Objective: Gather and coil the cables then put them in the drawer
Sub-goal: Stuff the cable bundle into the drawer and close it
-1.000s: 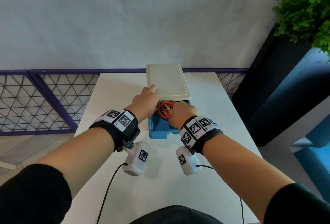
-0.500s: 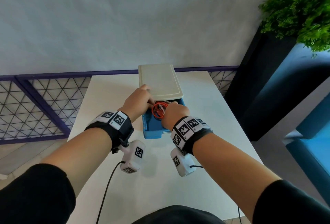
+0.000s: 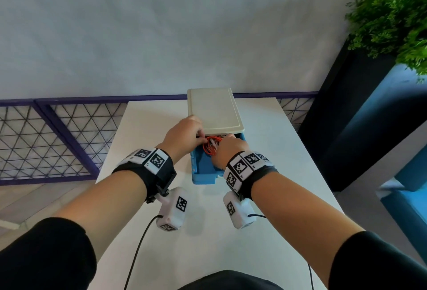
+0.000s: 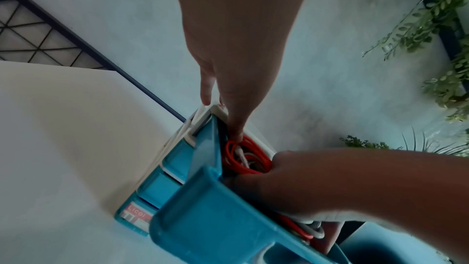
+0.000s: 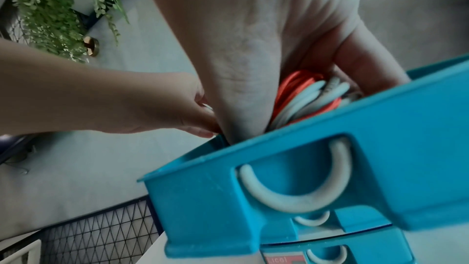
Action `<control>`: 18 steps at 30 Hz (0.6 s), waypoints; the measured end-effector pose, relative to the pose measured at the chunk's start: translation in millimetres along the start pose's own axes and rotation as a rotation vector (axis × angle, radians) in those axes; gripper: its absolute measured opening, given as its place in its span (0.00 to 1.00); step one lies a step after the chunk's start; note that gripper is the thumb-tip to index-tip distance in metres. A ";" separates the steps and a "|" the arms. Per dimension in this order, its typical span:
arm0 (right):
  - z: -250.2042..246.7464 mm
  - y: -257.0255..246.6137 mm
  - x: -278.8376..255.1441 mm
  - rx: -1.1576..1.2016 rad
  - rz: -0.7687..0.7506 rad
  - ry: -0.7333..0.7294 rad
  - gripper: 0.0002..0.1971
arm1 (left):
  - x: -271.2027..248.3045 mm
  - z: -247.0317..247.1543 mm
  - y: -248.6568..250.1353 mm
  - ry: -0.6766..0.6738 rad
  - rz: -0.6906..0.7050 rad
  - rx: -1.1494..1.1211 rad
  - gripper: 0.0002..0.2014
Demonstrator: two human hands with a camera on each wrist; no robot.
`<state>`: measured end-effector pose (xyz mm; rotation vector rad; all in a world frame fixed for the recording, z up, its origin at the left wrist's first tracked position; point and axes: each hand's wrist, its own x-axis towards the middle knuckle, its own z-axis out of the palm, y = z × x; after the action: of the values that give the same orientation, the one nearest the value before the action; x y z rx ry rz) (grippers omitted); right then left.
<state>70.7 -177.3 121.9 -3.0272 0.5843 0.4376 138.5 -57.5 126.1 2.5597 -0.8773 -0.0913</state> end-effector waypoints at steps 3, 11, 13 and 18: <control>10.3 4.9 -11.2 0.083 -0.013 0.129 0.48 | 1.9 2.2 4.9 0.016 -0.016 0.092 0.08; 28.0 21.4 -31.4 -0.211 -0.203 0.311 0.41 | 3.9 9.9 9.3 0.068 -0.049 0.149 0.06; 29.5 17.3 -29.5 -0.299 -0.187 0.288 0.40 | 5.3 10.1 9.6 0.072 -0.049 0.150 0.06; 12.5 5.9 -31.8 -0.353 -0.315 0.174 0.26 | 6.3 8.3 7.3 0.047 -0.031 0.168 0.10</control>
<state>36.8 -170.3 119.0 -3.4318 0.0237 0.2885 137.8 -69.5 122.1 2.7198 -0.8609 0.0351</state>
